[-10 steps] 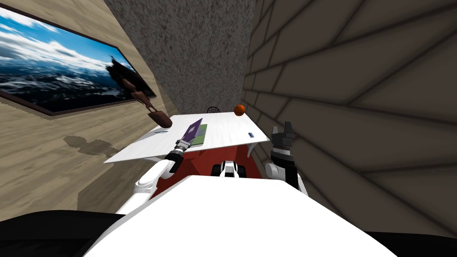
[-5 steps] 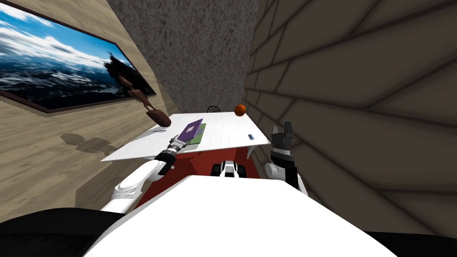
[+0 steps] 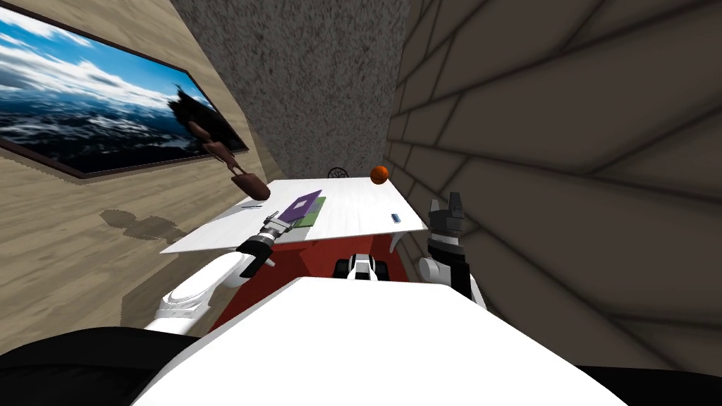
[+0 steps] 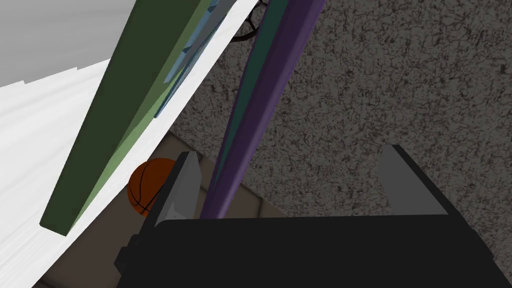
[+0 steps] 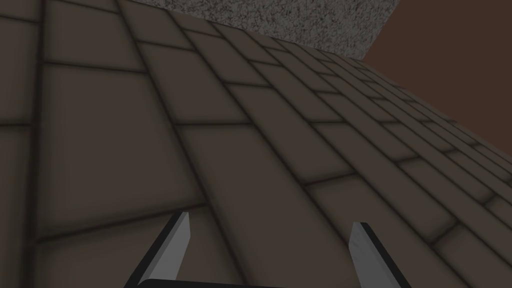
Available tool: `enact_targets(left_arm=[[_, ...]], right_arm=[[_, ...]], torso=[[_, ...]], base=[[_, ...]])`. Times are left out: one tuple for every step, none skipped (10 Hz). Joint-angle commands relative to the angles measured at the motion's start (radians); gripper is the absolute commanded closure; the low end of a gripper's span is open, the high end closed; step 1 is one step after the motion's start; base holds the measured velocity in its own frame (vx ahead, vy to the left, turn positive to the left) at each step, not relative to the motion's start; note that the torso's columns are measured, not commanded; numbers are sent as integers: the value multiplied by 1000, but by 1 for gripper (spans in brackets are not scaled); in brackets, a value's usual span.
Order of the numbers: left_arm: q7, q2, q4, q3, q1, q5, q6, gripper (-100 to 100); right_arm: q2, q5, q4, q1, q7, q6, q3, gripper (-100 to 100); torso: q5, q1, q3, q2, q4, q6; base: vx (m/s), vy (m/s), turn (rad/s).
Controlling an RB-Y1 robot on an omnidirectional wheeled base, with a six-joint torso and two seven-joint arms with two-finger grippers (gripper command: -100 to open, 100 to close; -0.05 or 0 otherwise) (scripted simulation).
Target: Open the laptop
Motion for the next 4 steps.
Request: enact_targets(left_arm=[[0,0,0,0,0,0,0,0],[0,0,0,0,0,0,0,0],[0,0,0,0,-1,0,0,0],[0,0,-1,1,-1,0,0,0]], right_arm=[[0,0,0,0,0,0,0,0],[0,0,0,0,0,0,0,0],[0,0,0,0,0,0,0,0],[0,0,0,0,0,0,0,0]], torso=[[0,0,0,-1,-1,0],[1,-1,-1,-2,-1,0],[1,-1,-1,-2,-2,0],[2,0,-1,-3,-2,-1]], base=[[0,0,0],[0,0,0],[0,0,0],[0,0,0]])
